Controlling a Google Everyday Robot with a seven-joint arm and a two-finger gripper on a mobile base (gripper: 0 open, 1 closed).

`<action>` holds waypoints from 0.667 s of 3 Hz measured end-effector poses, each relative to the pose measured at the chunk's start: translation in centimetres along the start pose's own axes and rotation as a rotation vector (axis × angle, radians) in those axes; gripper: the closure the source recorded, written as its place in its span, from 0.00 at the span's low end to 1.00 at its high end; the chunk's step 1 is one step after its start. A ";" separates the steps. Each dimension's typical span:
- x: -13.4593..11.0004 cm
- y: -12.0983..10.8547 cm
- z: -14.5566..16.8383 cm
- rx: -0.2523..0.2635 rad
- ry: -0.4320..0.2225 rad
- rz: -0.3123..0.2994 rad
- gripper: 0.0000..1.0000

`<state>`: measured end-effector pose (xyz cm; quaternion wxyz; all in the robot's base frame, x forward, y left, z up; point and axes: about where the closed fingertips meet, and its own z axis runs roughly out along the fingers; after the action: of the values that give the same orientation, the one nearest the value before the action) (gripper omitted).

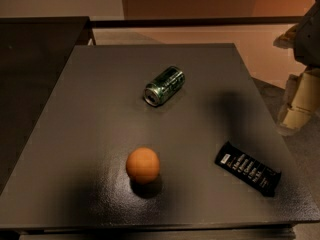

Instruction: Place green can upright

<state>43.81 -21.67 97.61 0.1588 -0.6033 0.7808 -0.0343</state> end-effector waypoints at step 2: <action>-0.5 -0.2 0.1 0.005 -0.011 -0.027 0.00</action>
Offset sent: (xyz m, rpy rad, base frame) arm 0.0065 0.0084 -0.0044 0.0029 -0.0036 0.0645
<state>44.11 -21.24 97.68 0.1643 -0.6135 0.7716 -0.0352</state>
